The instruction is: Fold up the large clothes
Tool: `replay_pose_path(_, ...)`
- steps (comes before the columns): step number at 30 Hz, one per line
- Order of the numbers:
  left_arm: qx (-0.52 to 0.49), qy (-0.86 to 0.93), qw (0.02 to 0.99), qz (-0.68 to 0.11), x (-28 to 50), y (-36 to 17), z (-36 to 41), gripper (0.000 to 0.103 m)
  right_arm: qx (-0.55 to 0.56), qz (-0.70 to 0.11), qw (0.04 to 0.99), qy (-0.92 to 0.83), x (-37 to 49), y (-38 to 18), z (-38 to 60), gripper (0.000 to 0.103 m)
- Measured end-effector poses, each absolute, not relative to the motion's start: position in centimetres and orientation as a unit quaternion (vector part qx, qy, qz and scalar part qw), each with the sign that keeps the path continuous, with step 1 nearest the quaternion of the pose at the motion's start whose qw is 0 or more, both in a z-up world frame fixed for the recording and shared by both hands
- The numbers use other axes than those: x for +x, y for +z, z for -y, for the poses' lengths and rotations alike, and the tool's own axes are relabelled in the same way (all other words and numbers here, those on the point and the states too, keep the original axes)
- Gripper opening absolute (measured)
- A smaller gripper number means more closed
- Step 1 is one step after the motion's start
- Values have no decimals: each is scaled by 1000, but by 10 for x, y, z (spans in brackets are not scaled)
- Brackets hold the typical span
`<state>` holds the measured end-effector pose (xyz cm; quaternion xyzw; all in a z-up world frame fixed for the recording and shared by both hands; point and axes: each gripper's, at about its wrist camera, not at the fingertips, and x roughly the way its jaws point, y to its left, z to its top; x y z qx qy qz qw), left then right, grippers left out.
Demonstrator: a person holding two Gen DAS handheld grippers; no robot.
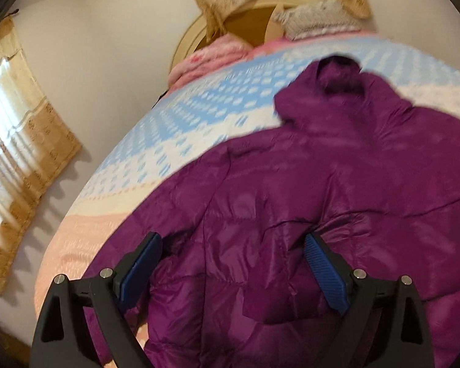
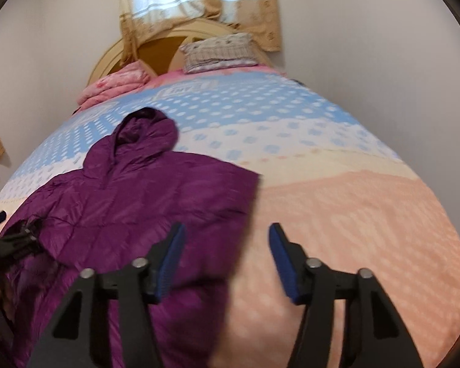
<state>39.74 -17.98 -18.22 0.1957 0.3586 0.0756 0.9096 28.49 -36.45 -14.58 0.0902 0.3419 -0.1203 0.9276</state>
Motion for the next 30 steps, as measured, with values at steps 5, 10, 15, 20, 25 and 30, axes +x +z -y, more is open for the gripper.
replay_pose_path(5, 187, 69, 907, -372, 400, -203, 175, 94, 59, -385, 914, -114, 308, -181, 343, 51)
replay_pose_path(10, 172, 58, 907, -380, 401, -207, 171, 94, 48, -405, 905, -120, 312, -197, 343, 51)
replay_pose_path(15, 165, 55, 908, -380, 400, -208, 171, 94, 33, -412, 902, -128, 316, -202, 339, 51)
replay_pose_path(20, 160, 53, 908, -384, 402, -209, 170, 95, 21, -414, 900, -134, 316, -201, 337, 51)
replay_pose_path(25, 156, 51, 908, -384, 402, -209, 168, 95, 12, -416, 899, -139, 318, -202, 335, 51)
replay_pose_path(30, 147, 47, 909, -387, 402, -208, 165, 95, -5, -416, 897, -147, 319, -203, 330, 51)
